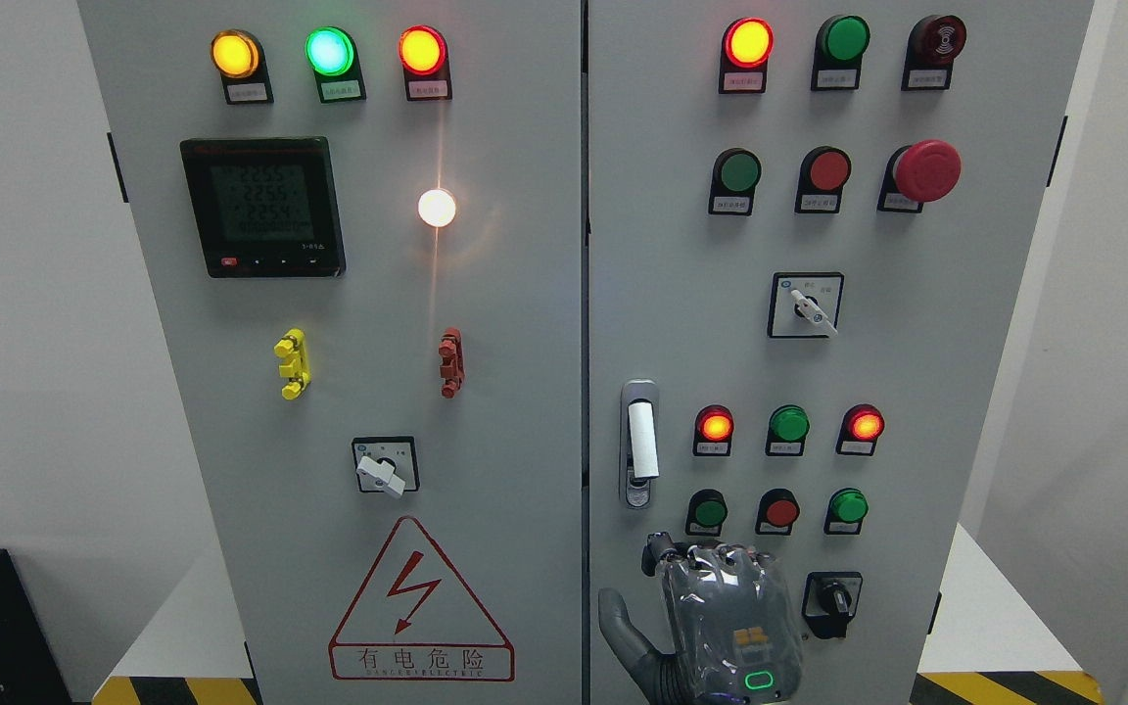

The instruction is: Release door handle

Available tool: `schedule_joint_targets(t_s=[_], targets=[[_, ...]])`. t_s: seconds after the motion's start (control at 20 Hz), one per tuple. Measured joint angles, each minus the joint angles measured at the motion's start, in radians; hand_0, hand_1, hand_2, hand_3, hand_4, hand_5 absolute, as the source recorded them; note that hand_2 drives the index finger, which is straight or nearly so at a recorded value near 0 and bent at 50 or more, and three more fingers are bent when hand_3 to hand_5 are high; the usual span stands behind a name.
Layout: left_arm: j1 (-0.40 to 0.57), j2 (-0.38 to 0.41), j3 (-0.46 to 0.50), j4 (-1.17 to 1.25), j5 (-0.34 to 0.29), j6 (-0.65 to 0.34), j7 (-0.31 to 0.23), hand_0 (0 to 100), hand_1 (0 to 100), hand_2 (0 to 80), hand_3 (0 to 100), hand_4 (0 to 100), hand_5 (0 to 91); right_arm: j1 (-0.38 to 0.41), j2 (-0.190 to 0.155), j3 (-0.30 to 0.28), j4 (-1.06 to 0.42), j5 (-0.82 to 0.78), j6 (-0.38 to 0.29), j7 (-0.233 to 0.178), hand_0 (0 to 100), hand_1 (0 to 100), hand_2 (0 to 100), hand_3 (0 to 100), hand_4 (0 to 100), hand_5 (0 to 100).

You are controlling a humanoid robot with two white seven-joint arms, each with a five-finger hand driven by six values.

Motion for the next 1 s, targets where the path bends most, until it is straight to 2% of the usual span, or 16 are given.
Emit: schedule_joint_targets(t_s=[0.25,0.55,0.8,1.0], targets=[[0.000,0.000,0.000,0.000,0.000,0.000,0.000,12,56,0.0,0,0,0.0,-0.022,0.000,-0.008,-0.020,-0.001,0.000,0.028,40,33,90,100,100,100],[0.000,0.000,0.000,0.000,0.000,0.000,0.000,12,56,0.0,0,0,0.0,-0.065,0.002,-0.015,-0.025,-0.002,0.004,0.037,38,32,93,100,100,100],[0.000,0.000,0.000,0.000,0.000,0.000,0.000,12,56,0.0,0,0,0.0,-0.096,0.003,-0.020,-0.018,-0.003,0.014,0.062,37,31,94,100,100,100],[0.000,0.000,0.000,0.000,0.000,0.000,0.000,12,56,0.0,0,0,0.0,-0.129,0.004,-0.026,-0.004,-0.003,0.016,0.066,36,32,94,100,100,100]])
